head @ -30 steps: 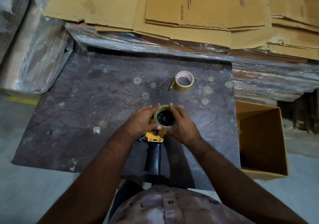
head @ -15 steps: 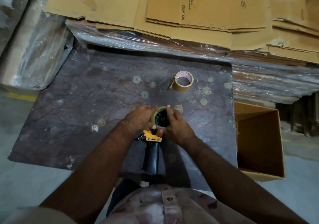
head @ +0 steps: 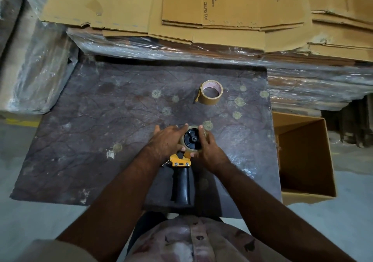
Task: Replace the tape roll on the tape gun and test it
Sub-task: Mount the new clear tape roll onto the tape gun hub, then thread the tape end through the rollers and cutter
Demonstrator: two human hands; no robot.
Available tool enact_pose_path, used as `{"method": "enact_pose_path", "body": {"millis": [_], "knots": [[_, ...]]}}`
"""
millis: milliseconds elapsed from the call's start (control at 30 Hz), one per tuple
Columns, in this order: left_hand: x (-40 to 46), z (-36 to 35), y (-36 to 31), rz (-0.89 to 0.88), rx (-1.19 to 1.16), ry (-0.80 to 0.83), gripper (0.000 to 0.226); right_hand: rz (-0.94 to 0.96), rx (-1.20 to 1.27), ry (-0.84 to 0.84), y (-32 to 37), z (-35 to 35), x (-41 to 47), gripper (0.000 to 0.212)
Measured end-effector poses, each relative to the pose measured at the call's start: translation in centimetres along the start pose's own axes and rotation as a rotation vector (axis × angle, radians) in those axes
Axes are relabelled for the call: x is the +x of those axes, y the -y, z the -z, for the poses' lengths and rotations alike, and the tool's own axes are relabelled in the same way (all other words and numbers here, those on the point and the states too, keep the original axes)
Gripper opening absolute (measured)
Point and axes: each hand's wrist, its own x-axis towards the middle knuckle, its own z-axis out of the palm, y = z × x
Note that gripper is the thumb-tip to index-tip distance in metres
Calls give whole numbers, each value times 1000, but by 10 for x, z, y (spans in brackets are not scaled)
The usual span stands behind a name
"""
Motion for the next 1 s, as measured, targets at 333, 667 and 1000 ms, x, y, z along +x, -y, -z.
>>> {"method": "enact_pose_path", "body": {"millis": [333, 667, 1000], "knots": [[-39, 4, 23, 0, -217, -123, 71, -173, 396, -207, 26, 2, -44, 80], [-101, -29, 95, -129, -425, -90, 81, -595, 1384, 216, 19, -63, -80, 90], [-156, -60, 160, -190, -676, 6, 96, -496, 1616, 177, 47, -89, -55, 56]]}}
